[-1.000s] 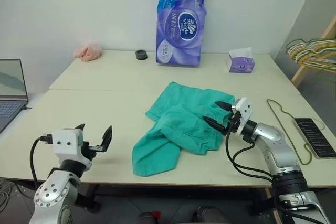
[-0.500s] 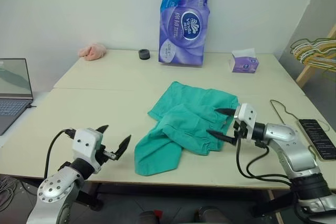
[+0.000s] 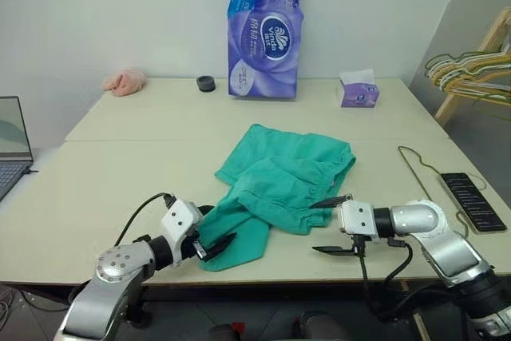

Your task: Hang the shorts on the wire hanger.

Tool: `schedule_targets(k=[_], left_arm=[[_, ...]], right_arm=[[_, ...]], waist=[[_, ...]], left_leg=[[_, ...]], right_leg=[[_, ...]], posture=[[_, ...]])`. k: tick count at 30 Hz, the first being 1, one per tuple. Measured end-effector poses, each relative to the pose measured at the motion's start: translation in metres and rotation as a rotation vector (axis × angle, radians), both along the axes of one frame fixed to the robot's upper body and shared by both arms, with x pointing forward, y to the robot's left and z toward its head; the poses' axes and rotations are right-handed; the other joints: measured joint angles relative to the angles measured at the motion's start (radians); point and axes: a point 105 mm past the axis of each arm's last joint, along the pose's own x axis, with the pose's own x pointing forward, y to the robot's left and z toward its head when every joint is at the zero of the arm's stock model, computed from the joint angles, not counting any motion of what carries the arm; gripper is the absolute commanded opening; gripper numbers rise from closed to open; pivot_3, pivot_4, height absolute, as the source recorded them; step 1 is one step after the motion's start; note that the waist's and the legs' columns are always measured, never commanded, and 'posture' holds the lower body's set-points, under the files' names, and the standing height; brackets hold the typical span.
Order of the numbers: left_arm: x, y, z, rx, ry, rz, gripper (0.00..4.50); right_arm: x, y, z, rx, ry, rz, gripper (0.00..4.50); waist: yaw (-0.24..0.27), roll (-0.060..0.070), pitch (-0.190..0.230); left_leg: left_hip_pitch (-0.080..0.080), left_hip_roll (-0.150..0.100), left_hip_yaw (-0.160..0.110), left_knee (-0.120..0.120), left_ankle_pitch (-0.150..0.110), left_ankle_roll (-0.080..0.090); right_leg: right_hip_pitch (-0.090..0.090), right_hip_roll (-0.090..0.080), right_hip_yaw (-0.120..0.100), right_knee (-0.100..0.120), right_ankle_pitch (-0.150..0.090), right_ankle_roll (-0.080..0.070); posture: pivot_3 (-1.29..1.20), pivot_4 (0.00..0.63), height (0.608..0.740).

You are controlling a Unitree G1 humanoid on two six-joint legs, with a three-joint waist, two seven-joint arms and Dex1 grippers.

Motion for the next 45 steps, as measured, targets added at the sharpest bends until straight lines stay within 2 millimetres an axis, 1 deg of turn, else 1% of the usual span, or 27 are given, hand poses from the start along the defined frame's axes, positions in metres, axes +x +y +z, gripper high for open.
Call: schedule_targets(k=[3,6,8,13,17,20,23,29,32,33,40,42,45], left_arm=[[-0.002,-0.001,-0.002,-0.011,0.008,0.003,4.50],[-0.004,0.001,-0.006,-0.011,0.022,0.011,4.50],[-0.005,0.003,-0.008,-0.012,0.030,0.019,4.50],[-0.003,0.005,-0.013,-0.022,0.040,0.058,4.50],[0.005,0.004,-0.020,-0.072,0.052,0.149,4.50],[0.013,0.001,-0.019,-0.124,0.042,0.218,4.50],[0.014,-0.001,-0.019,-0.161,0.057,0.237,4.50],[0.007,-0.012,-0.027,-0.136,0.098,0.183,4.50],[0.011,-0.013,-0.027,-0.105,0.083,0.183,3.93],[0.012,-0.013,-0.026,-0.094,0.075,0.181,3.65],[0.022,0.001,-0.027,0.017,0.016,0.205,1.51],[0.026,0.002,-0.024,0.029,-0.005,0.202,0.85],[0.030,0.001,-0.020,0.032,-0.019,0.192,0.02]], right_arm=[[0.010,0.001,-0.008,-0.045,-0.060,-0.017,4.47],[0.017,0.004,-0.017,-0.055,-0.091,-0.048,3.87],[0.020,0.007,-0.018,-0.042,-0.097,-0.061,3.20],[0.026,0.015,-0.010,-0.008,-0.128,-0.067,1.46],[0.029,0.016,-0.007,0.006,-0.136,-0.083,0.03],[0.031,0.017,-0.005,0.033,-0.123,-0.097,0.03],[0.032,0.021,0.002,0.088,-0.098,-0.116,0.03],[0.041,0.028,0.030,0.163,-0.116,-0.139,0.03],[0.042,0.027,0.035,0.183,-0.104,-0.150,0.00],[0.042,0.027,0.036,0.190,-0.096,-0.153,0.00],[0.044,0.025,0.044,0.219,-0.064,-0.169,0.00],[0.044,0.025,0.046,0.227,-0.057,-0.172,0.00],[0.047,0.025,0.052,0.248,-0.052,-0.170,0.00]], waist=[[-0.005,0.000,0.000],[-0.011,0.000,0.000],[-0.012,0.000,0.000],[-0.012,0.000,0.000],[-0.012,0.000,0.000],[-0.012,0.000,0.000],[-0.014,0.000,0.000],[-0.015,0.000,0.000],[-0.014,0.000,0.000],[-0.014,0.000,0.000],[-0.015,0.000,0.000],[-0.015,0.000,0.000],[-0.015,0.000,0.000]], left_leg=[[0.000,0.000,0.001,0.000,0.000,0.000],[0.000,0.000,0.001,0.000,0.000,0.000],[0.000,0.000,0.001,0.000,0.000,0.000],[0.001,0.000,0.000,0.000,0.000,0.000],[0.001,0.000,0.001,0.000,0.000,0.000],[0.001,0.000,0.001,0.000,0.000,0.000],[0.001,0.000,0.000,0.000,0.000,0.000],[0.001,0.000,0.000,0.000,0.000,0.000],[0.001,0.000,0.000,0.000,0.000,0.000],[0.001,0.000,0.000,0.000,0.000,0.000],[0.001,0.000,0.000,0.000,0.000,0.000],[0.001,0.000,0.000,0.000,0.000,0.000],[0.000,0.000,0.000,0.000,0.000,0.000]], right_leg=[[-0.001,0.000,0.001,0.000,0.000,0.000],[-0.001,0.000,0.001,0.000,0.000,0.000],[0.000,0.000,0.001,0.001,0.000,0.000],[0.000,0.000,0.001,0.001,0.000,0.001],[0.000,0.000,0.002,0.001,0.001,0.001],[0.000,0.000,0.002,0.001,0.001,0.002],[0.000,0.000,0.002,0.001,0.001,0.002],[0.000,0.000,0.003,0.001,0.001,0.002],[0.000,0.000,0.003,0.001,0.001,0.002],[0.000,0.000,0.003,0.001,0.001,0.002],[0.000,0.000,0.003,0.001,0.001,0.002],[0.000,0.000,0.003,0.001,0.001,0.002],[-0.001,0.000,0.003,0.001,0.001,0.002]], posture=[[-0.16,0.015,0.740],[-0.16,0.013,0.740],[-0.15,0.012,0.740],[-0.15,0.012,0.740],[-0.15,0.013,0.740],[-0.16,0.015,0.740],[-0.16,0.017,0.740],[-0.16,0.019,0.740],[-0.16,0.019,0.740],[-0.16,0.019,0.740],[-0.17,0.014,0.740],[-0.17,0.013,0.740],[-0.17,0.014,0.740]])
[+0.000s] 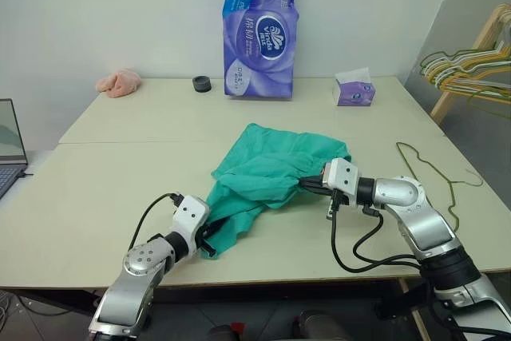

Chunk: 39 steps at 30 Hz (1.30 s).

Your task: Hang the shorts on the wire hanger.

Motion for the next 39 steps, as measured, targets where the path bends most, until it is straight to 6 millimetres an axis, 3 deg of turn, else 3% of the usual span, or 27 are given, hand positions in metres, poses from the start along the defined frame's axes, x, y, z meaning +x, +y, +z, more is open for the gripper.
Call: schedule_targets(k=[3,7,12,15,19,22,25,29,31,33,35,37,39], left_arm=[[0.003,0.006,0.005,0.053,-0.015,-0.025,0.02],[0.017,0.035,0.032,0.262,-0.100,-0.082,0.02],[0.036,0.060,0.105,0.597,-0.244,-0.329,0.02],[0.020,0.061,0.128,0.667,-0.173,-0.526,0.02],[-0.020,0.046,0.142,0.552,0.068,-0.783,0.02],[-0.025,0.034,0.152,0.517,0.084,-0.871,0.02],[0.007,0.026,0.151,0.493,0.001,-0.826,0.02],[0.089,0.020,0.140,0.544,-0.151,-0.627,0.02],[0.139,0.028,0.153,0.639,-0.236,-0.419,0.02],[0.178,0.038,0.214,0.785,-0.436,-0.163,0.02],[0.184,0.041,0.309,0.894,-0.717,0.046,0.02],[0.160,0.043,0.400,1.009,-1.007,0.209,0.02],[0.121,0.050,0.469,1.176,-1.243,0.338,0.02]], right_arm=[[0.005,-0.005,0.014,0.002,-0.020,0.002,0.00],[0.009,-0.025,0.034,-0.044,-0.030,0.023,0.00],[-0.010,-0.032,0.053,-0.142,0.060,0.195,0.00],[-0.026,-0.032,0.062,-0.186,0.114,0.289,0.00],[-0.047,-0.036,0.072,-0.221,0.253,0.367,0.00],[-0.049,-0.032,0.075,-0.211,0.318,0.379,0.00],[-0.028,-0.015,0.077,-0.139,0.339,0.357,0.00],[0.047,-0.001,0.074,-0.097,0.244,0.130,0.00],[0.093,-0.003,0.084,-0.135,0.088,-0.054,0.00],[0.132,0.005,0.136,-0.148,-0.203,-0.231,0.00],[0.137,0.017,0.214,-0.113,-0.534,-0.307,0.00],[0.120,0.022,0.286,-0.035,-0.816,-0.331,0.00],[0.098,0.017,0.334,0.033,-1.043,-0.349,0.00]], waist=[[-0.001,0.000,0.000],[-0.001,0.001,0.003],[-0.003,0.002,0.006],[-0.013,0.005,0.008],[-0.028,0.005,0.013],[-0.029,0.006,0.013],[-0.029,0.006,0.014],[-0.030,0.001,0.016],[-0.030,0.000,0.022],[-0.037,-0.003,0.027],[-0.049,-0.003,0.027],[-0.061,-0.003,0.027],[-0.077,-0.002,0.027]], left_leg=[[0.000,0.000,0.000,0.000,0.000,0.000],[0.000,0.000,0.000,0.000,0.000,0.000],[-0.002,0.001,0.000,-0.001,0.000,0.000],[-0.002,0.000,0.003,-0.001,-0.001,-0.001],[-0.005,0.001,0.004,-0.001,-0.004,-0.001],[-0.004,0.001,0.004,-0.001,-0.004,-0.001],[-0.001,0.000,0.004,0.000,-0.003,0.000],[-0.004,0.001,0.002,0.005,0.002,0.008],[-0.008,0.001,0.002,0.014,0.002,0.008],[-0.040,-0.001,0.003,0.021,0.006,0.009],[-0.063,-0.002,0.007,0.020,0.015,-0.006],[-0.066,-0.002,0.017,0.015,0.014,-0.008],[-0.066,-0.002,0.020,0.008,0.011,-0.012]], right_leg=[[0.000,0.000,0.000,0.000,0.000,0.000],[0.000,0.000,-0.002,0.000,0.000,0.000],[-0.002,0.000,-0.004,-0.001,0.000,-0.001],[-0.002,-0.002,-0.002,-0.001,-0.001,0.000],[-0.004,-0.002,0.000,-0.001,-0.004,0.004],[-0.004,-0.001,-0.001,-0.001,-0.004,0.005],[-0.001,0.001,-0.001,0.000,-0.003,0.004],[-0.004,0.003,-0.002,0.000,0.008,0.004],[-0.006,0.003,0.000,0.005,0.009,0.004],[-0.042,0.002,0.010,0.017,0.019,0.002],[-0.070,-0.003,0.015,0.023,0.022,0.004],[-0.076,-0.010,0.019,0.019,0.018,0.009],[-0.078,-0.013,0.021,0.014,0.013,0.013]], posture=[[-0.17,0.015,0.740],[-0.18,0.015,0.740],[-0.18,0.015,0.740],[-0.18,0.014,0.740],[-0.17,0.013,0.740],[-0.16,0.008,0.740],[-0.16,0.004,0.740],[-0.15,0.000,0.740],[-0.16,0.000,0.740],[-0.17,0.000,0.740],[-0.17,0.000,0.740],[-0.17,0.000,0.740],[-0.18,0.000,0.740]])
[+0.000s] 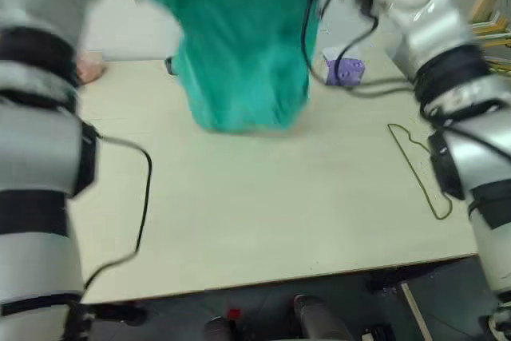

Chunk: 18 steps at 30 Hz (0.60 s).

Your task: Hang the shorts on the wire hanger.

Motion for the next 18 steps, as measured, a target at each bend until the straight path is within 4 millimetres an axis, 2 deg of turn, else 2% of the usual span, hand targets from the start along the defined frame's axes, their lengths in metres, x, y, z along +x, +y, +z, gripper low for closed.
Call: schedule_targets(k=[1,2,3,5,6,8,9,11,13,16,18], left_arm=[[-0.019,0.005,0.023,0.050,-0.094,0.025,0.02],[-0.028,0.010,0.031,0.085,-0.128,0.041,0.02],[-0.031,0.015,0.029,0.125,-0.116,0.057,0.02],[-0.014,0.026,-0.008,0.180,0.064,0.072,0.02],[-0.001,0.032,-0.039,0.196,0.202,0.071,0.02],[0.018,0.048,-0.117,0.204,0.509,0.048,0.02],[0.021,0.055,-0.161,0.191,0.674,0.024,0.02],[0.014,0.062,-0.237,0.149,0.960,-0.038,0.02],[-0.012,0.068,-0.305,0.074,1.227,-0.110,0.02],[-0.074,0.062,-0.383,-0.020,1.565,-0.216,0.02],[-0.110,0.049,-0.409,-0.071,1.723,-0.278,0.02]], right_arm=[[-0.010,-0.007,0.015,0.018,-0.089,0.001,0.00],[-0.014,-0.013,0.020,0.031,-0.132,0.004,0.00],[-0.016,-0.016,0.018,0.022,-0.158,0.016,0.00],[-0.009,-0.010,-0.012,-0.033,-0.115,0.064,0.00],[-0.002,-0.007,-0.037,-0.068,-0.052,0.088,0.00],[0.010,0.001,-0.097,-0.144,0.100,0.148,0.00],[0.011,0.005,-0.130,-0.181,0.180,0.186,0.00],[0.010,0.009,-0.186,-0.248,0.325,0.239,0.00],[0.000,0.012,-0.226,-0.293,0.426,0.305,0.00],[-0.023,0.018,-0.269,-0.350,0.538,0.394,0.00],[-0.037,0.017,-0.287,-0.393,0.608,0.431,0.00]], waist=[[-0.005,0.001,-0.002],[-0.005,0.002,-0.003],[-0.004,0.004,-0.004],[-0.005,0.006,-0.005],[-0.005,0.006,-0.005],[-0.006,0.005,-0.005],[-0.008,0.004,-0.004],[-0.015,0.002,-0.002],[-0.029,0.002,-0.002],[-0.046,0.001,-0.003],[-0.044,0.001,-0.003]], left_leg=[[0.002,-0.001,0.001,-0.009,-0.001,-0.001],[0.005,-0.002,0.004,-0.009,-0.002,-0.002],[0.010,-0.005,0.007,-0.011,-0.003,-0.002],[0.023,-0.014,0.013,-0.013,-0.006,0.003],[0.029,-0.014,0.013,-0.013,-0.006,0.004],[0.037,-0.014,0.012,-0.007,-0.007,0.008],[0.040,-0.015,0.011,-0.004,-0.006,0.010],[0.035,-0.013,0.004,0.009,-0.004,0.007],[0.034,-0.009,-0.003,0.011,-0.003,0.006],[0.034,-0.001,-0.006,0.010,-0.003,0.006],[0.034,0.000,-0.009,0.010,-0.003,0.006]], right_leg=[[0.000,-0.005,0.001,0.001,-0.005,0.002],[0.001,-0.007,0.001,0.001,-0.008,0.004],[0.005,-0.008,0.001,0.000,-0.012,0.004],[0.016,-0.008,0.000,0.003,-0.017,0.005],[0.024,-0.008,0.000,0.004,-0.016,0.004],[0.032,-0.008,-0.001,0.010,-0.016,0.004],[0.035,-0.008,-0.001,0.013,-0.015,0.004],[0.035,-0.007,-0.002,0.021,-0.013,0.003],[0.036,-0.008,-0.002,0.023,-0.012,0.001],[0.037,-0.008,-0.004,0.021,-0.011,0.000],[0.037,-0.007,-0.005,0.021,-0.011,0.000]], posture=[[-0.17,0.000,0.740],[-0.17,0.000,0.740],[-0.17,0.000,0.740],[-0.16,0.000,0.740],[-0.16,0.000,0.740],[-0.15,0.005,0.740],[-0.15,0.005,0.740],[-0.14,0.011,0.740],[-0.14,0.014,0.740],[-0.14,0.021,0.740],[-0.15,0.021,0.740]])
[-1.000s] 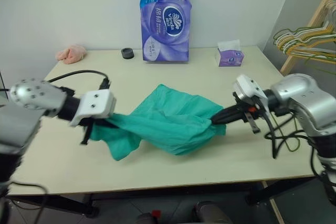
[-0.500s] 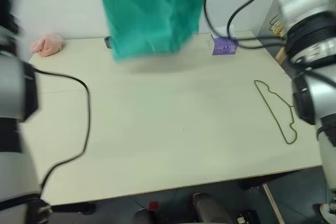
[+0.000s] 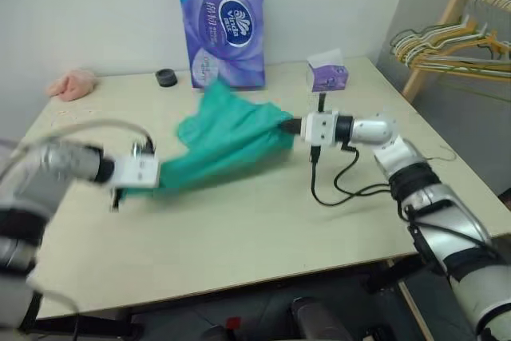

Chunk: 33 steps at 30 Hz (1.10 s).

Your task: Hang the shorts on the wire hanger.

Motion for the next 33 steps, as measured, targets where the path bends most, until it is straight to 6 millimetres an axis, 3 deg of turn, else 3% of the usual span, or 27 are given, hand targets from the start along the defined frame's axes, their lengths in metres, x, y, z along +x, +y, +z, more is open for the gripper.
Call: schedule_targets(k=[2,5,8,10,14,20,22,25,33], left_arm=[[-0.020,-0.017,-0.003,-0.042,0.079,-0.022,0.02],[-0.033,-0.035,0.016,-0.070,0.091,-0.055,0.02],[-0.052,-0.052,0.019,-0.088,0.155,-0.118,0.02],[-0.061,-0.059,0.017,-0.096,0.196,-0.149,0.02],[-0.067,-0.061,0.014,-0.090,0.228,-0.155,0.02],[-0.077,-0.066,0.006,-0.099,0.274,-0.172,0.02],[-0.086,-0.067,0.002,-0.108,0.322,-0.168,0.00],[-0.095,-0.069,-0.001,-0.122,0.378,-0.156,0.68],[-0.115,-0.078,0.004,-0.176,0.457,-0.173,3.05]], right_arm=[[-0.011,-0.015,-0.015,-0.102,0.063,0.012,0.00],[-0.029,-0.035,-0.018,-0.239,0.133,0.037,0.00],[-0.058,-0.055,-0.031,-0.378,0.270,0.088,0.00],[-0.074,-0.064,-0.039,-0.429,0.358,0.112,0.00],[-0.096,-0.066,-0.047,-0.469,0.462,0.130,0.00],[-0.109,-0.063,-0.058,-0.493,0.552,0.121,0.00],[-0.114,-0.068,-0.062,-0.528,0.579,0.121,0.41],[-0.115,-0.068,-0.063,-0.536,0.584,0.123,1.26],[-0.122,-0.072,-0.055,-0.527,0.632,0.142,4.05]], waist=[[0.021,0.000,0.000],[0.049,-0.001,0.000],[0.060,-0.001,0.001],[0.060,-0.001,0.001],[0.053,-0.001,0.001],[0.037,-0.001,0.001],[0.039,-0.002,0.001],[0.039,-0.003,0.002],[0.038,-0.003,0.002]], left_leg=[[0.000,-0.001,-0.002,0.001,-0.002,0.004],[0.010,-0.002,-0.003,0.002,-0.003,0.005],[0.033,-0.002,0.003,-0.001,-0.003,0.006],[0.040,-0.002,0.005,-0.001,-0.003,0.006],[0.040,0.001,0.004,-0.003,-0.004,0.006],[0.034,0.002,0.004,-0.003,-0.004,0.006],[0.033,0.001,0.004,-0.003,-0.004,0.005],[0.033,0.001,0.004,-0.003,-0.005,0.005],[0.034,0.002,0.004,-0.003,-0.005,0.005]], right_leg=[[0.001,0.001,-0.002,0.001,0.001,-0.001],[0.011,0.006,-0.004,0.000,0.001,-0.001],[0.033,0.009,0.000,-0.006,-0.002,0.000],[0.038,0.011,0.000,-0.006,-0.003,-0.002],[0.037,0.019,0.001,-0.006,-0.004,-0.006],[0.029,0.021,0.003,-0.005,-0.004,-0.006],[0.029,0.020,0.003,-0.005,-0.004,-0.006],[0.029,0.020,0.003,-0.005,-0.004,-0.006],[0.029,0.020,0.003,-0.005,-0.004,-0.006]], posture=[[-0.15,0.023,0.740],[-0.16,0.024,0.740],[-0.17,0.025,0.740],[-0.17,0.026,0.740],[-0.18,0.029,0.740],[-0.18,0.028,0.740],[-0.18,0.028,0.740],[-0.18,0.027,0.740],[-0.17,0.025,0.740]])
